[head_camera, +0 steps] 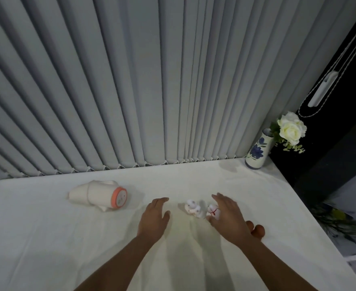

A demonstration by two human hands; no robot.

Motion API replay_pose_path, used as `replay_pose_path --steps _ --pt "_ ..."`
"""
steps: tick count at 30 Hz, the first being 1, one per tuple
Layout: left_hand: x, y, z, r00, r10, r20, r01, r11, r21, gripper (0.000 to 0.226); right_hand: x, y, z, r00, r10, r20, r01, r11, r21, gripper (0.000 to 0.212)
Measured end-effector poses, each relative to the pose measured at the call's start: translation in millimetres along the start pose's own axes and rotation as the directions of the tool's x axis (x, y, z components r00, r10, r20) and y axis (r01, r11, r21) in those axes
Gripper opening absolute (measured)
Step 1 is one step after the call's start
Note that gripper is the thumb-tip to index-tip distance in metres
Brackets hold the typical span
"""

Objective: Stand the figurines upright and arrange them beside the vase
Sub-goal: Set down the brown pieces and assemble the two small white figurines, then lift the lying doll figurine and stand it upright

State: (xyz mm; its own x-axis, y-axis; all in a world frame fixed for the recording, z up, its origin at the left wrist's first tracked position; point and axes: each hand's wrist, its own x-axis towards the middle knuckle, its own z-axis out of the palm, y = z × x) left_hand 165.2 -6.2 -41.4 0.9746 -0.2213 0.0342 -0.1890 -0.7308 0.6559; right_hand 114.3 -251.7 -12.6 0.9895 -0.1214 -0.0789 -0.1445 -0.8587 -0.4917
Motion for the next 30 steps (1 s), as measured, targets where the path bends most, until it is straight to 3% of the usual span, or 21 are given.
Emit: replay_pose_path --steps 6,12,13,15,19,24,28,30 --pt "-32 -61 -56 0.905 -0.311 -0.288 0.271 0.947 -0.171 0.02 11 -77 22 0.993 -0.095 -0.064 0.098 0.994 0.041 0.056" --pt "-56 -127 -124 0.841 -0.451 -0.299 0.417 0.892 -0.174 0.018 39 -176 71 0.979 -0.205 0.003 0.204 0.976 0.072 0.052" --pt "-55 -133 -134 0.832 -0.474 -0.287 0.436 0.88 -0.189 0.02 44 -192 76 0.972 -0.232 0.031 0.23 0.971 0.065 0.053" --pt "-44 -216 -192 0.78 -0.563 -0.274 0.525 0.826 -0.203 0.027 83 -287 133 0.956 -0.278 0.09 0.272 0.959 0.077 0.055" --pt "-27 -239 -200 0.76 -0.649 -0.048 0.621 0.745 -0.242 0.045 105 -321 159 0.971 -0.165 0.172 0.163 0.986 0.027 0.067" --pt "-3 -219 -205 0.727 -0.683 0.071 0.657 0.661 -0.364 0.064 118 -327 162 0.968 -0.078 0.238 0.106 0.989 -0.104 0.078" --pt "20 -231 -196 0.68 -0.712 0.175 0.69 0.541 -0.481 0.091 113 -321 168 0.981 -0.045 0.19 0.079 0.981 -0.178 0.075" --pt "29 -230 -196 0.661 -0.715 0.227 0.697 0.473 -0.539 0.085 106 -322 172 0.988 -0.056 0.144 0.078 0.985 -0.156 0.071"
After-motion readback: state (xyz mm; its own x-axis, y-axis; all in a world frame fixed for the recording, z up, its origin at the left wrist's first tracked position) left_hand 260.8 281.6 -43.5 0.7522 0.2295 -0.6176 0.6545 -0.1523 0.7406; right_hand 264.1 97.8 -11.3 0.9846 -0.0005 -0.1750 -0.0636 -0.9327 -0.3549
